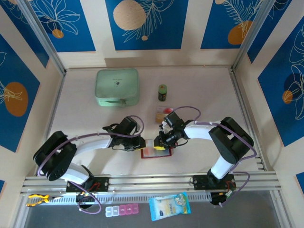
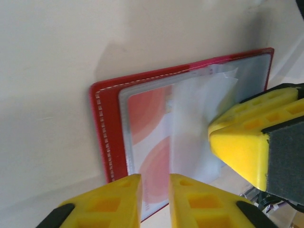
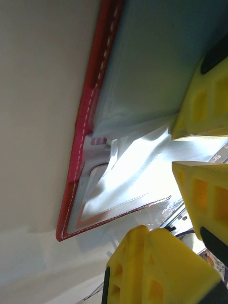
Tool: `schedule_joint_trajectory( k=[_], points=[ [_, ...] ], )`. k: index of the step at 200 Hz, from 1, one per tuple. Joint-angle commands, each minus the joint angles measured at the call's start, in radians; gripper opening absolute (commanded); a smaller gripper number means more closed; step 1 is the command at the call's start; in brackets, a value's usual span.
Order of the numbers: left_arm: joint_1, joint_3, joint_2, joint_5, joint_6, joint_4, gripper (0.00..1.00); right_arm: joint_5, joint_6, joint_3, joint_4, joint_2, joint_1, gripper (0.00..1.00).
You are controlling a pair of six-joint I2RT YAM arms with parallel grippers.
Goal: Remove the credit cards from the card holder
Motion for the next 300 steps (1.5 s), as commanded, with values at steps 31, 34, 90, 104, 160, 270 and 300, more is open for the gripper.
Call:
schedule_joint_trajectory(
  k=[31, 34, 90, 104, 160, 270, 300],
  points=[
    [-0.028, 0.028, 0.068, 0.044, -0.045, 0.091, 0.27, -0.043, 0.007, -0.037, 0.030, 0.029, -0.022, 0.19],
    [-0.029, 0.028, 0.071, 0.044, -0.047, 0.093, 0.27, -0.044, 0.007, -0.038, 0.033, 0.029, -0.023, 0.19],
    [-0.034, 0.033, 0.099, 0.051, -0.054, 0.112, 0.29, -0.053, 0.006, -0.049, 0.040, 0.027, -0.036, 0.18],
    [-0.035, 0.034, 0.104, 0.055, -0.055, 0.115, 0.28, -0.056, 0.007, -0.049, 0.043, 0.029, -0.035, 0.19],
    [-0.037, 0.040, 0.123, 0.067, -0.072, 0.148, 0.22, -0.056, 0.010, -0.054, 0.046, 0.025, -0.036, 0.18],
    [-0.045, 0.075, 0.114, 0.080, -0.075, 0.143, 0.16, 0.019, -0.007, -0.005, -0.098, -0.152, -0.028, 0.25],
    [-0.052, 0.099, 0.115, 0.081, -0.072, 0.128, 0.17, 0.049, -0.022, 0.006, -0.163, -0.223, -0.044, 0.26]
  ],
)
